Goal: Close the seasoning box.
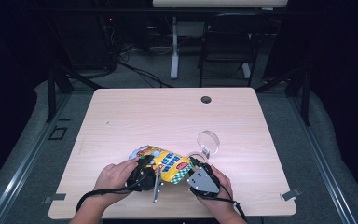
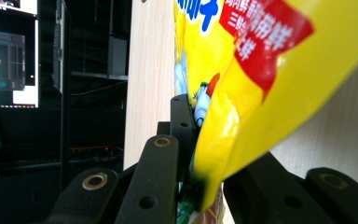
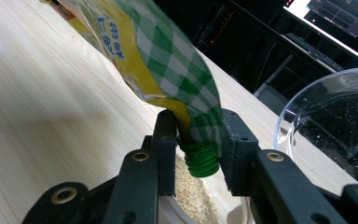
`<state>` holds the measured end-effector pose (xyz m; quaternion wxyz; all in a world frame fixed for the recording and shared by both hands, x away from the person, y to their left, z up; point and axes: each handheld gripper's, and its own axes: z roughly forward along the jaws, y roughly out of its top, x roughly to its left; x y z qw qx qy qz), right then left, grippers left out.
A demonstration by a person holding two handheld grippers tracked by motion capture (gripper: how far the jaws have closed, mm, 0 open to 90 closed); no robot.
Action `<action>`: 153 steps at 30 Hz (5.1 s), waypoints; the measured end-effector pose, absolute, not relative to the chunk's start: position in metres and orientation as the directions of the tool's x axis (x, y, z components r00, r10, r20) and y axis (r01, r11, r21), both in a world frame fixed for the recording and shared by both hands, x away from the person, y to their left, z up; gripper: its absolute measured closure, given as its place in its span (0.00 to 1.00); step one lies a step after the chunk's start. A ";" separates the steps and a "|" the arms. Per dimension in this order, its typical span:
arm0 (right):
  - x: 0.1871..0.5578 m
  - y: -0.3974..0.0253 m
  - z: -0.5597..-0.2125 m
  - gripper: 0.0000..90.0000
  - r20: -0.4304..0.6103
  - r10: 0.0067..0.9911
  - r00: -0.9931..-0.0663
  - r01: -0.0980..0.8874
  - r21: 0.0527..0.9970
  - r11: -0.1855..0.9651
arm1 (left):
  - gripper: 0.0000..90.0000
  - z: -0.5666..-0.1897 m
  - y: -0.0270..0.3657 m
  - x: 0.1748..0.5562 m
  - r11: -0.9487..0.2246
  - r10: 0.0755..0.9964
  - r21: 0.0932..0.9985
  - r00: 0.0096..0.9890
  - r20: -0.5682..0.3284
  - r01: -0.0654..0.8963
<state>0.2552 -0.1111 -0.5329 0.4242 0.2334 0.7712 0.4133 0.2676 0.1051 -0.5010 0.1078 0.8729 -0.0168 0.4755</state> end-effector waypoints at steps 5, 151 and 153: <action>0.255 -0.111 -0.533 0.77 -0.461 0.710 -0.532 0.009 0.836 0.549 | 0.95 -0.506 0.107 0.268 -0.969 0.117 0.220 0.569 0.814 -0.116; 0.263 -0.128 -0.527 0.56 -0.331 0.735 -0.591 0.072 0.886 0.457 | 0.46 -0.544 0.235 0.291 -0.356 0.678 0.832 0.730 -0.083 0.425; 0.264 -0.128 -0.525 0.56 -0.324 0.732 -0.599 0.075 0.888 0.454 | 0.46 -0.543 0.237 0.290 -0.355 0.678 0.831 0.730 -0.086 0.428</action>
